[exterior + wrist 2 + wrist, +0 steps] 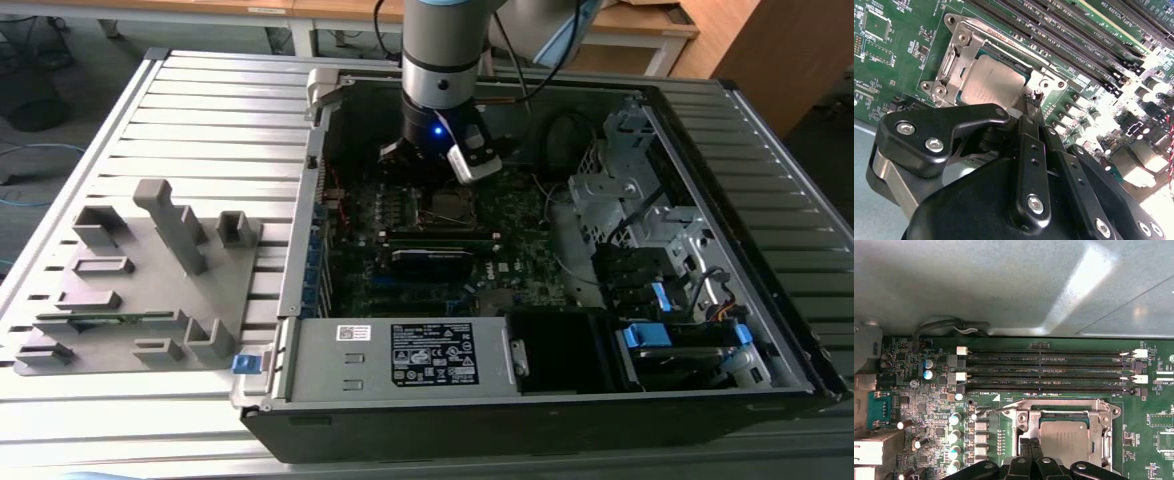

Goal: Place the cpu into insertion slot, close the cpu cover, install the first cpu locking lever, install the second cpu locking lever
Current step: 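Close the cpu cover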

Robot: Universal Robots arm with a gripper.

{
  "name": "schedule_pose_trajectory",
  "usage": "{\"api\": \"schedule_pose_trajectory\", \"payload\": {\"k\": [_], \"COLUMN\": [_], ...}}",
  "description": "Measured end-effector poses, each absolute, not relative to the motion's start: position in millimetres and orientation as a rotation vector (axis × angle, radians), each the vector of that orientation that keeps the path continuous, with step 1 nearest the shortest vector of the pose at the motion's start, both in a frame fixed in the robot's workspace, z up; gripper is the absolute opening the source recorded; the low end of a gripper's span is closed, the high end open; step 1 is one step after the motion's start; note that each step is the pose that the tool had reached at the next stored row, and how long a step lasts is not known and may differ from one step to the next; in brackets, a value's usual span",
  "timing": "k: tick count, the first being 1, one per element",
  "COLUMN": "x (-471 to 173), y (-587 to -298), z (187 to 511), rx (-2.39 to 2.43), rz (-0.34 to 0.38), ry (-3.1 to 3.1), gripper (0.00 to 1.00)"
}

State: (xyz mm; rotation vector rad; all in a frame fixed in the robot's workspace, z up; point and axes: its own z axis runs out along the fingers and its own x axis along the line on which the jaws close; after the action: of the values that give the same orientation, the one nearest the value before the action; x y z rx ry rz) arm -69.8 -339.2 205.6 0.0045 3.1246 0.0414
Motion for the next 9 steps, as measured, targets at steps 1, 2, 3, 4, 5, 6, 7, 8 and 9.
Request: {"api": "schedule_pose_trajectory", "payload": {"k": [1,2,3,4,5,6,7,8,9], "x": [-70.3,-70.8,-71.4,-71.7,-71.7,-71.7,-71.7,-71.7,-71.7], "y": [-339.2,-339.2,-339.2,-339.2,-339.2,-339.2,-339.2,-339.2,-339.2], "z": [205.3,204.8,204.2,203.7,203.1,202.4,201.5,200.5,199.6], "rx": [0.004,0.004,0.004,0.004,0.004,0.004,0.004,0.004,0.004], "rz": [0.041,0.041,0.041,0.041,0.041,0.041,0.041,0.041,0.041], "ry": [3.124,3.123,3.123,3.122,3.122,3.122,3.121,3.121,3.121], "gripper": [0.10,0.10,0.10,0.10,0.10,0.10,0.10,0.10,0.10]}}
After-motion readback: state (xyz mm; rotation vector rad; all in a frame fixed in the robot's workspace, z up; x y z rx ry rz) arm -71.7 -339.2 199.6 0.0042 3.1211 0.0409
